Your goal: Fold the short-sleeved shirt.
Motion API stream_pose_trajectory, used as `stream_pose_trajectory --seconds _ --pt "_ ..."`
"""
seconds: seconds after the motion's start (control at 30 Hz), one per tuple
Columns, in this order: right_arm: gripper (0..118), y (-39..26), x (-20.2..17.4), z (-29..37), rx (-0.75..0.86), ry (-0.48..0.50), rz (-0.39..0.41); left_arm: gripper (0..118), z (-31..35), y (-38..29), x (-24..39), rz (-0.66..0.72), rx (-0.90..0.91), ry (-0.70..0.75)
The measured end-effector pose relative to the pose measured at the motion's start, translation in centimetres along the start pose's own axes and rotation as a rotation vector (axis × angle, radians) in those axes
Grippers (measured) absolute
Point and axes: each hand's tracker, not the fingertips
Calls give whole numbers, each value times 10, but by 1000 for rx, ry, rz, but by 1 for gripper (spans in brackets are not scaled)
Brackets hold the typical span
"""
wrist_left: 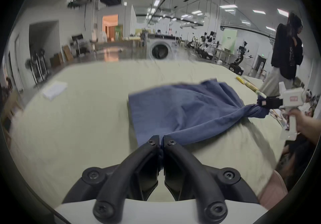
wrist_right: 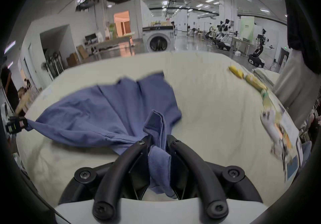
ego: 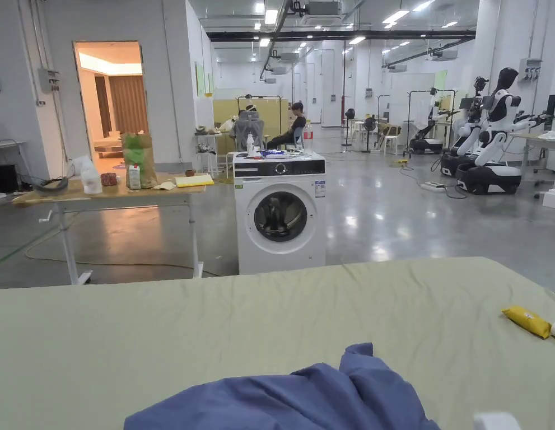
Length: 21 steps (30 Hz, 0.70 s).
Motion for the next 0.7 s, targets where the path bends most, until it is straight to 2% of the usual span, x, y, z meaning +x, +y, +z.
stream_pose_trajectory --seconds 0.07,0.13,0.33,0.47,0.57,0.6,0.63,0.7 --pt "14 -41 12 27 -42 56 -101 0 30 -40 -2 27 0 1" --pt "14 -72 13 65 -38 83 -138 0 58 -66 0 25 4 15" --pt "14 -108 6 141 -40 103 -148 0 129 -84 15 48 91 84" --pt "14 -106 -3 133 -86 97 -127 0 112 -71 13 32 24 110" --pt "14 -103 -7 101 -136 25 -92 0 76 -71 3 11 -50 88" --pt "17 -103 -7 94 -151 5 -100 2 67 -73 1 13 -65 87" --pt "32 -104 -3 84 -146 6 -124 11 59 -74 -2 21 -69 91" --pt "45 -103 -3 86 -94 24 -156 22 55 -79 -6 70 -63 49"
